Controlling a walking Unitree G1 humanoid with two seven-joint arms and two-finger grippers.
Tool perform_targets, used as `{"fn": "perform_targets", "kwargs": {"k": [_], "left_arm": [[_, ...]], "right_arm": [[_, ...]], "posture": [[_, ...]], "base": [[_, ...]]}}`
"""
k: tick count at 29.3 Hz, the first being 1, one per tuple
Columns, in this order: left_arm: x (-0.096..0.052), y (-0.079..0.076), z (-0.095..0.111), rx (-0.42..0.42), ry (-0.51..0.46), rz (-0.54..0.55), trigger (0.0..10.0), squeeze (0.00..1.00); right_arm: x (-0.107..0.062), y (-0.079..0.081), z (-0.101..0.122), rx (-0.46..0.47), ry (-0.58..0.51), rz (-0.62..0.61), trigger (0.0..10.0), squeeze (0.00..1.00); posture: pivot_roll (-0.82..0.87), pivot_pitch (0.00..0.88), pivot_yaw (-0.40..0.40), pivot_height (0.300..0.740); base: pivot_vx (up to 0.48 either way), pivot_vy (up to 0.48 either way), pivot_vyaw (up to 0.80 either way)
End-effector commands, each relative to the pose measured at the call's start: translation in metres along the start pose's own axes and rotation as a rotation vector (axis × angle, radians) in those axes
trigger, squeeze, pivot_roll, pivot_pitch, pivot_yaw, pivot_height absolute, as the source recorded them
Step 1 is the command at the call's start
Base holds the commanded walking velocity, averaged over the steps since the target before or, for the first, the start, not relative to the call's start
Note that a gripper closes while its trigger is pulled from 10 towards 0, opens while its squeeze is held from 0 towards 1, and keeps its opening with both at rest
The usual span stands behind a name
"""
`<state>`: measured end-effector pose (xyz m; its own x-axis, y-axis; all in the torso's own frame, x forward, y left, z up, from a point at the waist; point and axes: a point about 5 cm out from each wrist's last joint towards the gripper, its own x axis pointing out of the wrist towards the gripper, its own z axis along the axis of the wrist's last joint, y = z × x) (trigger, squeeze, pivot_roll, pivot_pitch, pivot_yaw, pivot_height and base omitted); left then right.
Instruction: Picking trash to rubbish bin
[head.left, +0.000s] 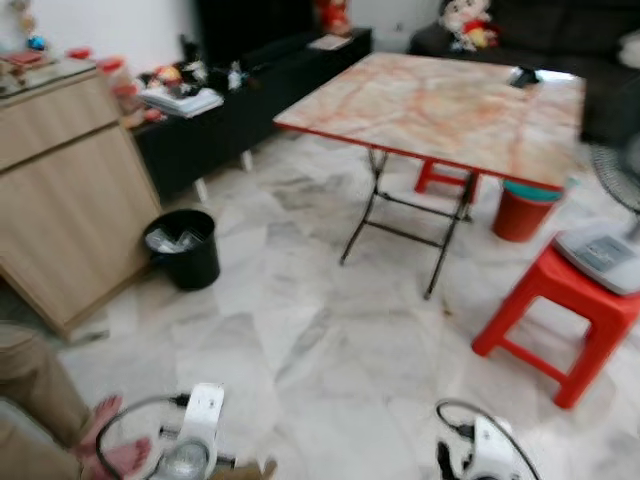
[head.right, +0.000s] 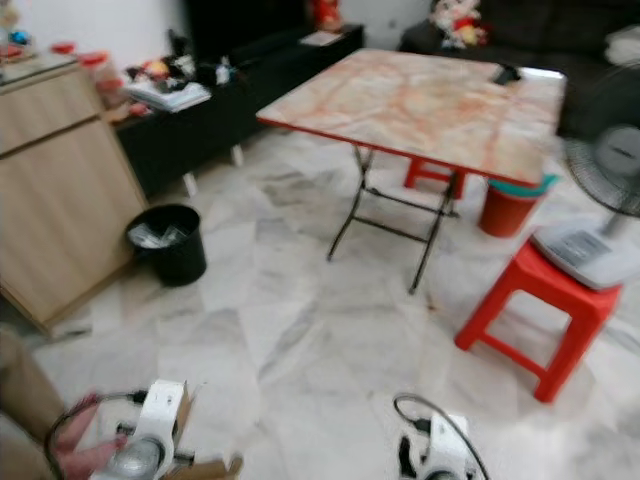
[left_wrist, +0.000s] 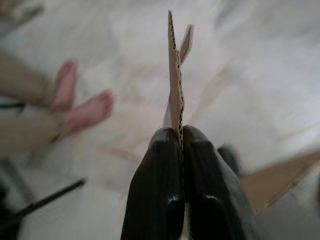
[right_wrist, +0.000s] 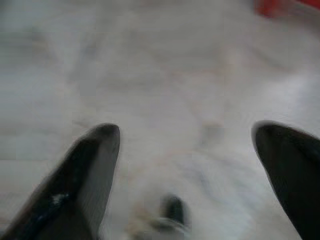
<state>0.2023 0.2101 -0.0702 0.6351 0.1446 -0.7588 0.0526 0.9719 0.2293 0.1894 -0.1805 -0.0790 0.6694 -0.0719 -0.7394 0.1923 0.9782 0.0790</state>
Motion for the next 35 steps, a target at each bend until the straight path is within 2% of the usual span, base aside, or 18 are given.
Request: {"fn": "perform_targets", "kwargs": {"k": [1, 8, 13, 18, 24, 35], "left_arm": [[0.002, -0.007, 0.013, 0.025, -0.036, -0.02, 10.0, 0.0], [0.002, -0.007, 0.012, 0.031, -0.035, -0.019, 10.0, 0.0], [0.002, -0.005, 0.014, 0.04, -0.04, -0.022, 10.0, 0.0], [0.003, -0.003, 0.017, 0.049, -0.045, -0.021, 10.0, 0.0], [0.003, -0.002, 0.017, 0.065, -0.041, -0.023, 10.0, 0.0], [0.002, 0.001, 0.013, 0.065, -0.032, -0.014, 10.0, 0.0]], "right_arm": [[-0.003, -0.015, -0.005, -0.009, 0.021, -0.039, 10.0, 0.0], [-0.003, -0.014, -0.006, -0.019, 0.024, -0.038, 10.0, 0.0], [-0.002, -0.009, -0.004, 0.017, 0.015, -0.027, 10.0, 0.0], [-0.001, -0.005, -0.003, -0.006, 0.008, -0.017, 10.0, 0.0], [-0.001, -0.006, -0.003, 0.016, 0.004, -0.037, 10.0, 0.0], [-0.002, -0.001, -0.007, 0.009, 0.022, -0.015, 10.0, 0.0]], "posture": [[-0.14, 0.0, 0.013, 0.74], [-0.14, 0.0, 0.015, 0.74], [-0.12, 0.0, 0.04, 0.74], [-0.11, 0.002, 0.045, 0.74], [-0.11, 0.001, 0.058, 0.74], [-0.09, 0.002, 0.061, 0.74]], "base": [[0.296, 0.0, 0.0], [0.301, 0.0, 0.0], [0.3, 0.0, 0.0], [0.298, 0.0, 0.0], [0.299, 0.0, 0.68], [0.302, 0.0, 0.0]]}}
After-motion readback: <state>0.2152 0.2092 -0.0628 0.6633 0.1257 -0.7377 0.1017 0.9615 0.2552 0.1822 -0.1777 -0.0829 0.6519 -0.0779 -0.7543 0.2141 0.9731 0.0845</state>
